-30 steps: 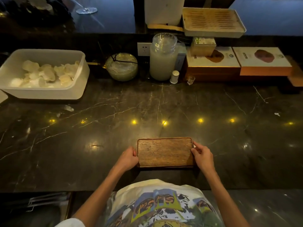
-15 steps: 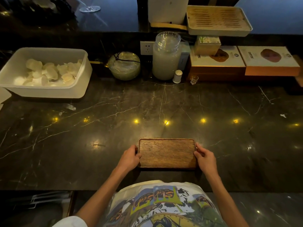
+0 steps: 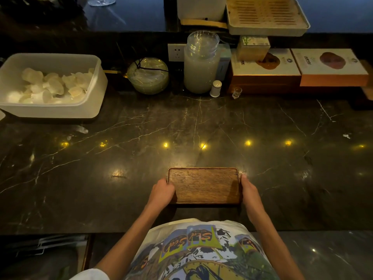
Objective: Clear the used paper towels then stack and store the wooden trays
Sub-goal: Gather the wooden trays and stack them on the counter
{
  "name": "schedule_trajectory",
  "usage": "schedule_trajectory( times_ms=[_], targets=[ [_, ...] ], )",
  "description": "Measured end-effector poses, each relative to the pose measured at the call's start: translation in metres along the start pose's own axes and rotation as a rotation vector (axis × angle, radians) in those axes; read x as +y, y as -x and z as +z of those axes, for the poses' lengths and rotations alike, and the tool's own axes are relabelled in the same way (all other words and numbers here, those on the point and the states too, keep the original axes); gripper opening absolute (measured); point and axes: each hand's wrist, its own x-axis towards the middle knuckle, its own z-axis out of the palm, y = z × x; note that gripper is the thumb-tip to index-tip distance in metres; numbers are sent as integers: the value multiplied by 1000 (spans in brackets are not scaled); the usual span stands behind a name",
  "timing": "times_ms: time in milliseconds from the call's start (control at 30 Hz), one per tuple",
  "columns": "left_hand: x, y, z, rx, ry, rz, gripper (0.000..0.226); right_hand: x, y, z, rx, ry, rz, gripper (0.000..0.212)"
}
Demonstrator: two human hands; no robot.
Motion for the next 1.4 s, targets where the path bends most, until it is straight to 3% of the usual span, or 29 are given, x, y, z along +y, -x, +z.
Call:
schedule_trajectory(
  times_ms=[467, 633, 733, 833, 967, 1067, 1200, 1300, 1400],
  targets=[
    [4, -8, -9, -68, 252, -78, 19, -1, -5, -5, -62, 133, -54, 33],
    [17, -20, -16, -119, 341, -205, 30, -26, -24, -1, -89, 362, 56, 57],
    [20, -27, -22, -150, 328, -273, 33, -38, -34, -1, -122, 346, 136, 65],
    [18, -34, -31, -111, 334, -101, 40, -46, -35, -10, -194, 271, -20, 63],
    [18, -31, -39, 41, 146, 311, 57, -42, -27, -15, -108, 372, -382, 58],
    [12, -28, -33, 104, 25, 432, 57, -33, -23, -11, -49, 422, -519, 55],
    [8, -22, -29, 164, -206, 517, 53, -27, -21, -11, -33, 553, -539, 56],
    [26, -16, -27, 233, -680, 610, 49, -35, -18, -3, 50, 1017, -641, 54],
    [52, -7, -3, 220, -925, 698, 51, -43, -5, 42, 75, 1419, -819, 56]
  ],
)
